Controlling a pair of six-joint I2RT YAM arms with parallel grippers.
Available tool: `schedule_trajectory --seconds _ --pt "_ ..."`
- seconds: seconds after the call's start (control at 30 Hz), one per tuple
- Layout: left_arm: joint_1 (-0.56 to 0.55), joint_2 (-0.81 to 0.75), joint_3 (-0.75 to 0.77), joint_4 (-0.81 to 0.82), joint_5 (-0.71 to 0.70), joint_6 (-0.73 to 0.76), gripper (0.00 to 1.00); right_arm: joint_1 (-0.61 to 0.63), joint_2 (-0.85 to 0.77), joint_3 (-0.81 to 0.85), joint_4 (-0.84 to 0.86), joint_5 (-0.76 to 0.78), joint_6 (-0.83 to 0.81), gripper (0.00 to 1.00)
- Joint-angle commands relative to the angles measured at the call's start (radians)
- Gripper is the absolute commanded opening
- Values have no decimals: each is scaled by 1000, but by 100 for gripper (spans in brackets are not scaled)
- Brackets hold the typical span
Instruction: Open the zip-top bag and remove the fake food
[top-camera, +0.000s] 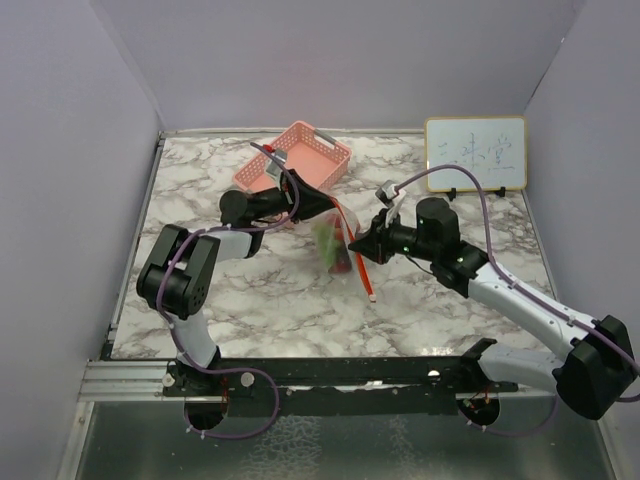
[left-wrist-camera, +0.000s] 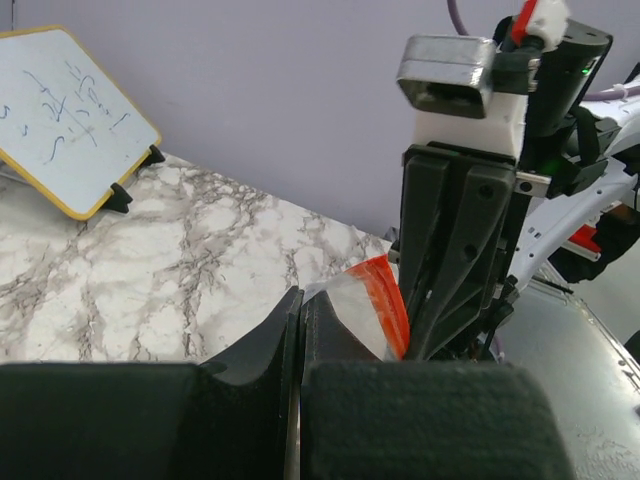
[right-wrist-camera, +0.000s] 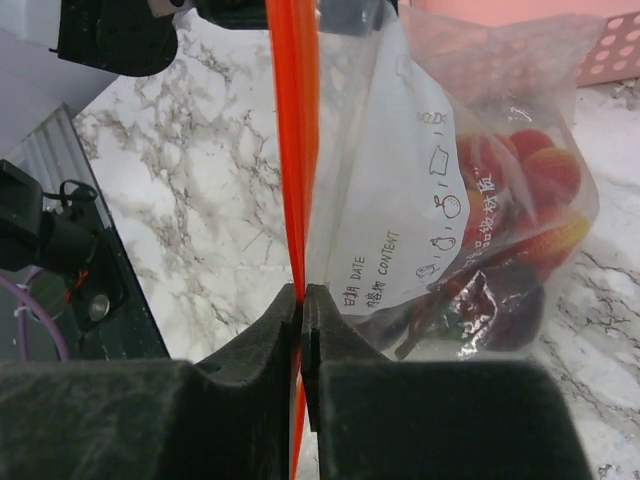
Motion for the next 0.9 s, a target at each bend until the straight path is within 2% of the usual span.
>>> schedule_trajectory --seconds 0.0,0.07,0.1,0.17,0.2,0.23,0.27,0.3,0.4,0.53,0.63,0.7,0.77,0.87 --pt "-5 -77 11 234 -13 -17 0 2 14 20 65 -13 11 2" --pt "-5 -82 11 234 -14 -21 0 1 15 39 56 3 5 1" --pt "-4 -82 10 234 -17 -22 10 2 16 51 46 16 1 1" --pt "3 -81 1 234 -50 -26 46 2 17 74 29 57 -2 1" --pt "7 -83 -9 234 -69 -23 58 2 15 88 19 85 -2 1" --pt "14 -85 -21 234 -88 -21 82 2 14 103 8 112 -2 1" --pt "20 -89 -34 234 -109 -14 96 2 14 123 -9 146 -6 1" --pt "26 -91 -49 232 -130 -3 99 2 15 143 -26 172 -10 1" --pt "37 -129 -94 192 -177 37 99 2 21 188 -43 209 -26 1" --pt "28 -216 -178 46 -241 160 99 2 44 202 -24 218 -18 1" --pt "-19 -305 -237 -122 -306 287 99 1 75 211 -7 189 -12 1" --pt "-83 -361 -244 -266 -369 407 95 2 98 208 12 139 4 1" --pt "-142 -376 -231 -387 -415 519 86 2 117 199 35 105 25 2" --pt "-162 -338 -242 -377 -414 512 52 2 125 186 58 98 48 2"
